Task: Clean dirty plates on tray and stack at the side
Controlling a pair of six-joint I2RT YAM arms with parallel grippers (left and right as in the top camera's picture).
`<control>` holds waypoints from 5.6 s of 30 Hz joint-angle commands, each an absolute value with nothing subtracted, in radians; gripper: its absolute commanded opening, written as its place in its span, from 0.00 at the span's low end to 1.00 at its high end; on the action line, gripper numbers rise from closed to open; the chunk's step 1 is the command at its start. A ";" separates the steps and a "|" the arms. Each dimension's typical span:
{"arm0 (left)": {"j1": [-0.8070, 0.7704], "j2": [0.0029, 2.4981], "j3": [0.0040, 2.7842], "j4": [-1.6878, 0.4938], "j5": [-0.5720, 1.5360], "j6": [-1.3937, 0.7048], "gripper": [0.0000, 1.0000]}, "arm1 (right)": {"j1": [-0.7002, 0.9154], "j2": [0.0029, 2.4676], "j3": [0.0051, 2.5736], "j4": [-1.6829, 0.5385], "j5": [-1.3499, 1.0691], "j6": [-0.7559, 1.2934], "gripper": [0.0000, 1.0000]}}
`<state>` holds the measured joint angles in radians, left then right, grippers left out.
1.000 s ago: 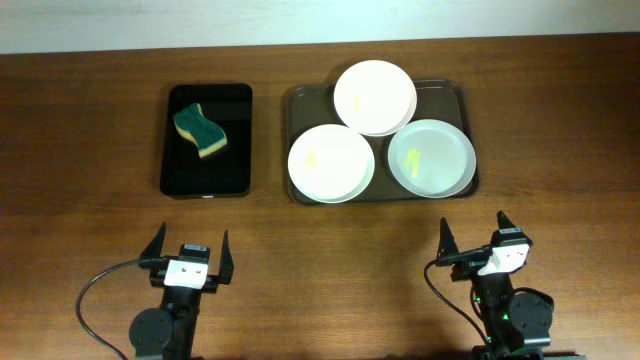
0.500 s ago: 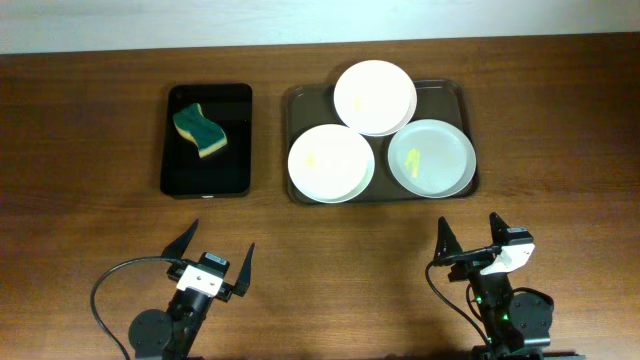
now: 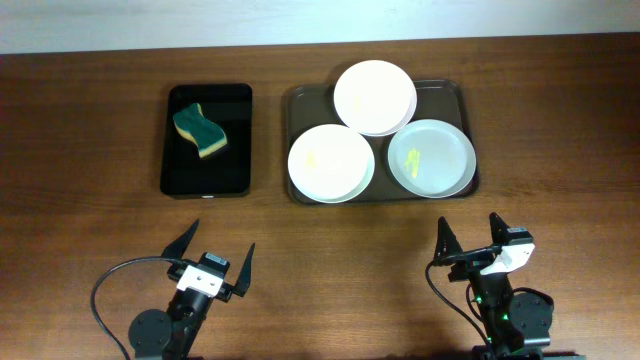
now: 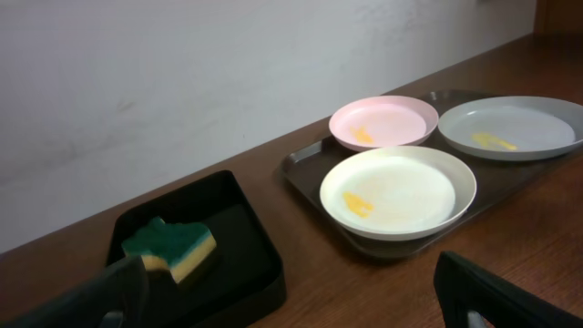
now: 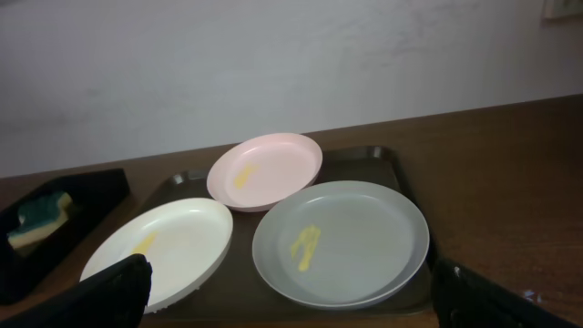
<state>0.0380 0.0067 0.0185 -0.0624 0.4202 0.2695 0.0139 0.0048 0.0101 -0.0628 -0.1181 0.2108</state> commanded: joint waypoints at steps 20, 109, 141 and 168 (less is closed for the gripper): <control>0.040 0.007 0.017 -0.065 0.449 0.275 0.99 | 0.019 0.008 0.006 -0.065 -0.134 0.218 0.98; 0.036 2.164 1.914 -0.982 0.008 -0.461 0.99 | 0.019 0.008 0.006 -0.065 -0.135 0.218 0.98; 0.036 2.439 1.996 -0.923 0.011 -0.530 0.05 | 0.019 0.008 0.006 -0.065 -0.135 0.218 0.98; 0.044 2.454 2.120 -1.058 0.023 -0.426 0.51 | 0.019 0.008 0.006 -0.031 -0.291 0.411 0.98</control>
